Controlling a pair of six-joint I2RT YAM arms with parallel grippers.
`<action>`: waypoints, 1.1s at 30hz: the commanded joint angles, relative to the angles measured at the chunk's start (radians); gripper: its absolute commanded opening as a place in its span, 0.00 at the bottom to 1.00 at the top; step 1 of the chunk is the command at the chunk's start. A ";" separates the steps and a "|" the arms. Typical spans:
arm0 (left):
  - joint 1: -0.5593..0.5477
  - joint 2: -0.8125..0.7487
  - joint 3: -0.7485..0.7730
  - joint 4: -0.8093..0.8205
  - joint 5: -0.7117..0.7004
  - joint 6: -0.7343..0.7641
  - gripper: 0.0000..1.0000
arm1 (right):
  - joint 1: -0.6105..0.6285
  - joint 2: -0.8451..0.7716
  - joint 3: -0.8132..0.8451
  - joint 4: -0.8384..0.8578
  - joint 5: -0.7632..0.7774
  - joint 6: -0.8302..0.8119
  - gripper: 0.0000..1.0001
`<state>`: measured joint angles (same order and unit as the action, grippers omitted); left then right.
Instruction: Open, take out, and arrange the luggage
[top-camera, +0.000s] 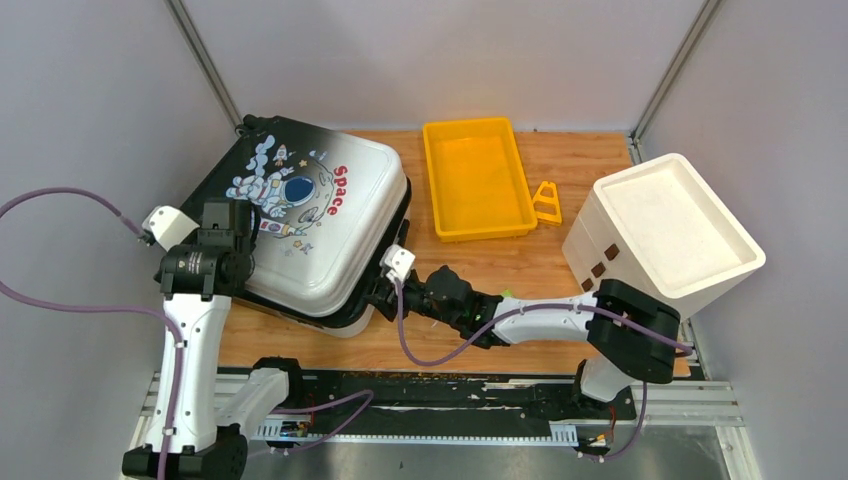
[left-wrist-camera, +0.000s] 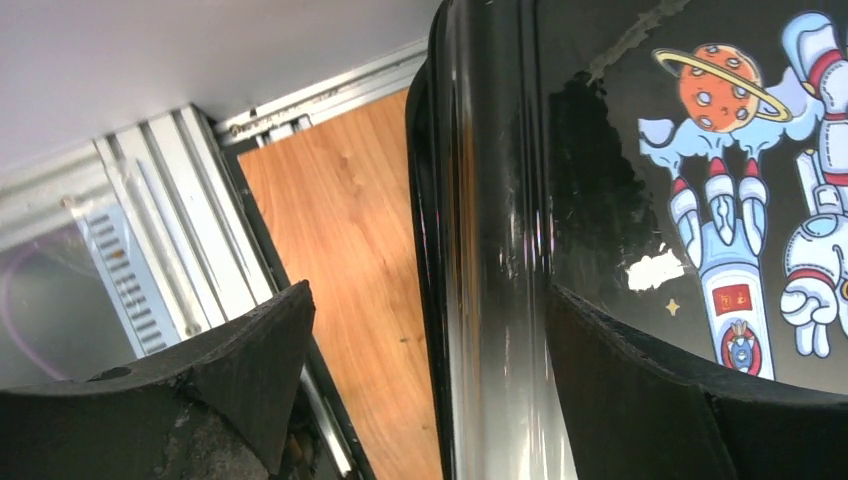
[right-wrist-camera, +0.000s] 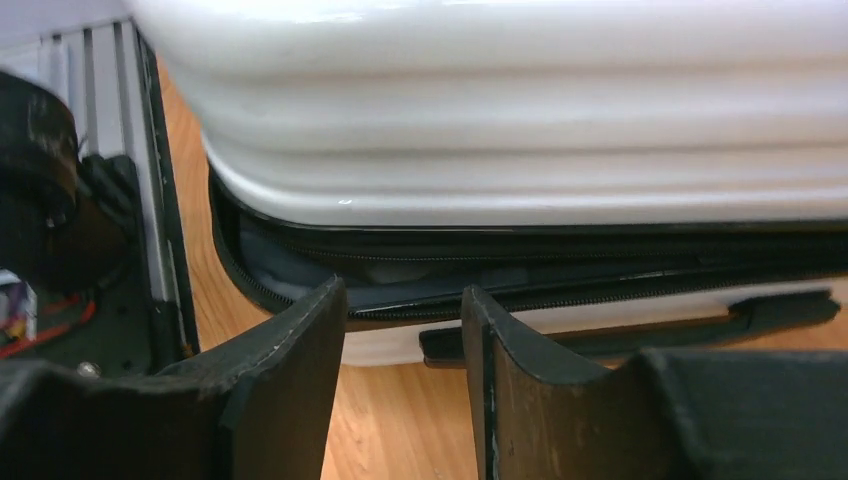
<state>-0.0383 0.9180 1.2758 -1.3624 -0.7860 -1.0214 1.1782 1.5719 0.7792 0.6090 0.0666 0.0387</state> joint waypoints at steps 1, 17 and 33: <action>0.033 -0.012 -0.002 -0.084 0.035 -0.166 0.90 | 0.010 0.037 -0.028 0.185 -0.132 -0.337 0.48; 0.086 -0.054 -0.127 -0.145 0.118 -0.285 0.74 | 0.014 0.105 0.108 -0.077 -0.269 -0.651 0.23; 0.117 -0.078 -0.209 -0.044 0.412 -0.300 0.61 | 0.022 0.201 0.188 -0.311 -0.262 -0.981 0.00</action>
<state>0.0689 0.8547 1.0416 -1.4631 -0.4500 -1.2942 1.1900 1.7287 0.9924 0.3351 -0.2272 -0.7586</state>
